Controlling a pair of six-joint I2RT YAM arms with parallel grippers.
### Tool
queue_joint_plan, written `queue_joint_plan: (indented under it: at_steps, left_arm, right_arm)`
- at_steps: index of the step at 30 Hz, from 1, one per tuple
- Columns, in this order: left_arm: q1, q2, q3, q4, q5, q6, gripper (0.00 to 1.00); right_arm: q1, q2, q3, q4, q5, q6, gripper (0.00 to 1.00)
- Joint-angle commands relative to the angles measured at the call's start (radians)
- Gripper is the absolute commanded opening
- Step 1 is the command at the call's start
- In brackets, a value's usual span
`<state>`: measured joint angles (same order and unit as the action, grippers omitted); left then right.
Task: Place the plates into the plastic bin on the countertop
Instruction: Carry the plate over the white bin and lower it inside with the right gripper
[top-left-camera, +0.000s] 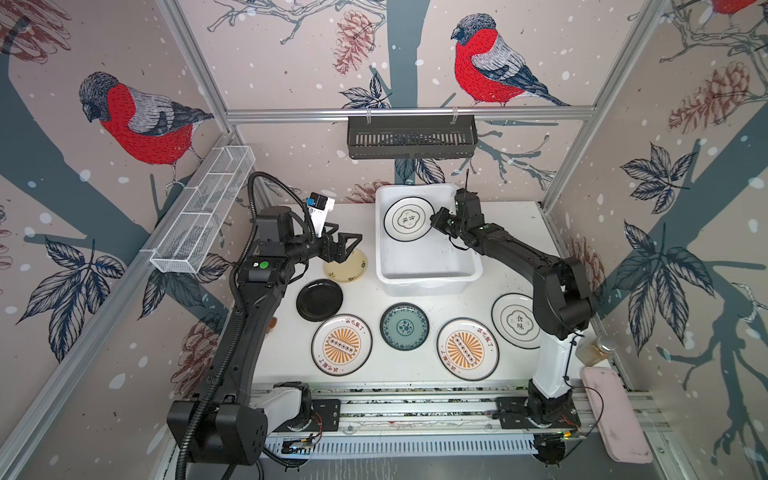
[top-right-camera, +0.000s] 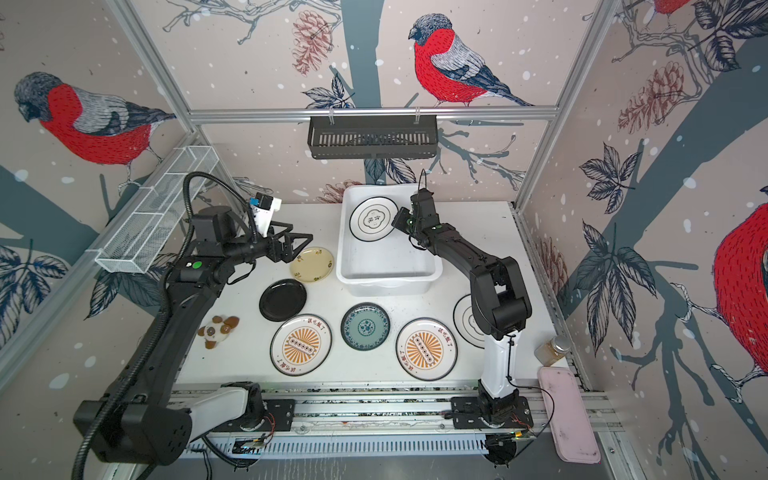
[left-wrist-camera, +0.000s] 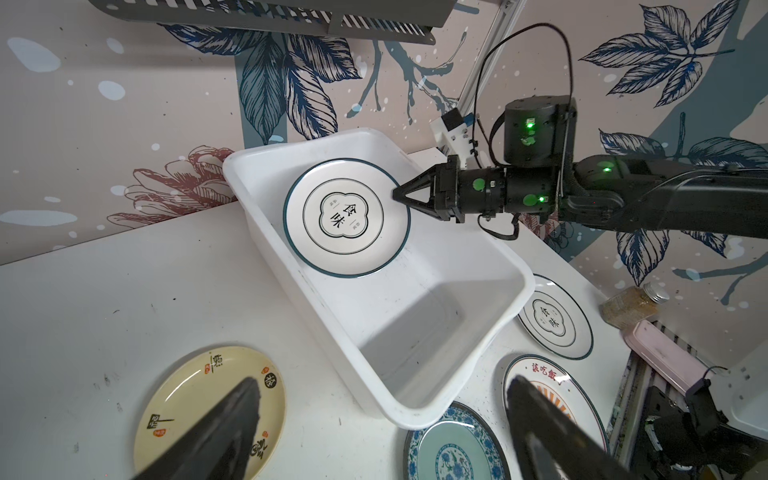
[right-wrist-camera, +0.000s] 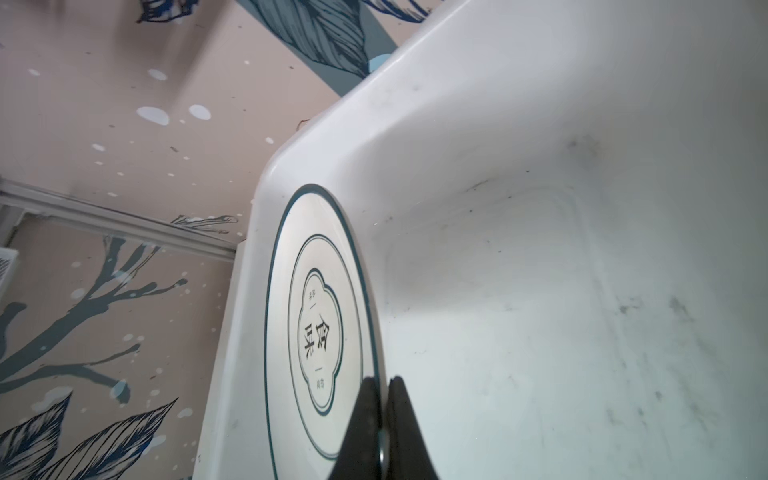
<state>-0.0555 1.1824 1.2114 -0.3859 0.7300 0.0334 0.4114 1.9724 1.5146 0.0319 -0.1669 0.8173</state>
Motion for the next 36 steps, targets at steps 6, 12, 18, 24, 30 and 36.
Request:
queue_joint_plan:
  at_steps: [6,12,18,24,30,36]
  left_arm:
    - [-0.002,-0.010,-0.003,0.047,0.031,-0.007,0.92]
    - [-0.002,-0.011,-0.007,0.050,0.032,-0.007,0.92]
    - [-0.002,-0.010,-0.018,0.060,0.039,-0.015,0.92]
    - [-0.001,-0.011,-0.024,0.069,0.048,-0.020,0.92]
    - [-0.001,-0.009,-0.025,0.074,0.052,-0.023,0.92]
    - [-0.002,-0.007,-0.030,0.079,0.055,-0.026,0.92]
  right_arm:
    - [0.015,0.111,0.098,0.044,0.074,0.048,0.01]
    - [0.021,0.185,0.162,0.013,0.092,0.054,0.01]
    - [0.024,0.238,0.183,0.020,0.086,0.065,0.02]
    - [0.022,0.273,0.191,0.021,0.088,0.068,0.02]
    - [0.018,0.302,0.187,0.026,0.081,0.078,0.07]
    - [0.008,0.309,0.151,0.046,0.074,0.087,0.11]
